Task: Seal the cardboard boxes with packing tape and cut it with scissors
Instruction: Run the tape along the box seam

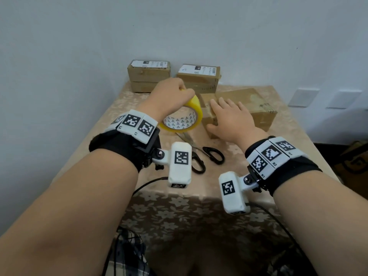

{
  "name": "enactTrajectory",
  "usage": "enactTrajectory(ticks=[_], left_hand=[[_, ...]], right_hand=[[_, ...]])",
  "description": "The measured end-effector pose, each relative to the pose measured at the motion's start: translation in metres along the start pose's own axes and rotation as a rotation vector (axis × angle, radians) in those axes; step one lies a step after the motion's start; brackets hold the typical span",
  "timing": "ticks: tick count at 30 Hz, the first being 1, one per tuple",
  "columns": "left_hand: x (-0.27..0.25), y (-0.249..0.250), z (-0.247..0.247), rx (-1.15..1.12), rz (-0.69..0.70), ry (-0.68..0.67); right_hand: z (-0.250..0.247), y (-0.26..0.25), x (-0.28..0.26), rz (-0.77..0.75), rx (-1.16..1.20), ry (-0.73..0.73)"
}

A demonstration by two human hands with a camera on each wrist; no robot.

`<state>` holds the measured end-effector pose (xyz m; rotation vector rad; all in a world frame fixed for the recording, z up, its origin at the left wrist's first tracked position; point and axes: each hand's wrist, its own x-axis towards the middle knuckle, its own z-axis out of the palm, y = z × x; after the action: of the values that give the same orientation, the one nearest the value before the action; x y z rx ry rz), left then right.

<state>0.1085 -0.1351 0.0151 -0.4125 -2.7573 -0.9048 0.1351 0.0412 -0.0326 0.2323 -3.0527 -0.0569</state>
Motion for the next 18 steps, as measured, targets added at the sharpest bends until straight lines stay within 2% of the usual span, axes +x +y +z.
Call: enactTrajectory(ticks=[6, 10, 13, 15, 18], left_hand=[[-0.011, -0.002, -0.003, 0.315, 0.02, -0.186], [-0.014, -0.001, 0.0, 0.371, 0.045, -0.159], [-0.013, 0.0, 0.002, 0.406, 0.022, -0.172], [-0.011, 0.003, 0.004, 0.423, -0.011, -0.201], [-0.009, 0.01, 0.005, 0.464, -0.046, -0.259]], right_hand=[[-0.002, 0.02, -0.007, 0.026, -0.023, -0.042], [-0.005, 0.026, -0.007, -0.002, 0.026, -0.092], [-0.011, 0.026, -0.01, 0.043, 0.217, -0.122], [-0.01, 0.024, -0.011, 0.098, 0.348, -0.089], [-0.005, 0.018, -0.005, 0.168, 0.317, -0.038]])
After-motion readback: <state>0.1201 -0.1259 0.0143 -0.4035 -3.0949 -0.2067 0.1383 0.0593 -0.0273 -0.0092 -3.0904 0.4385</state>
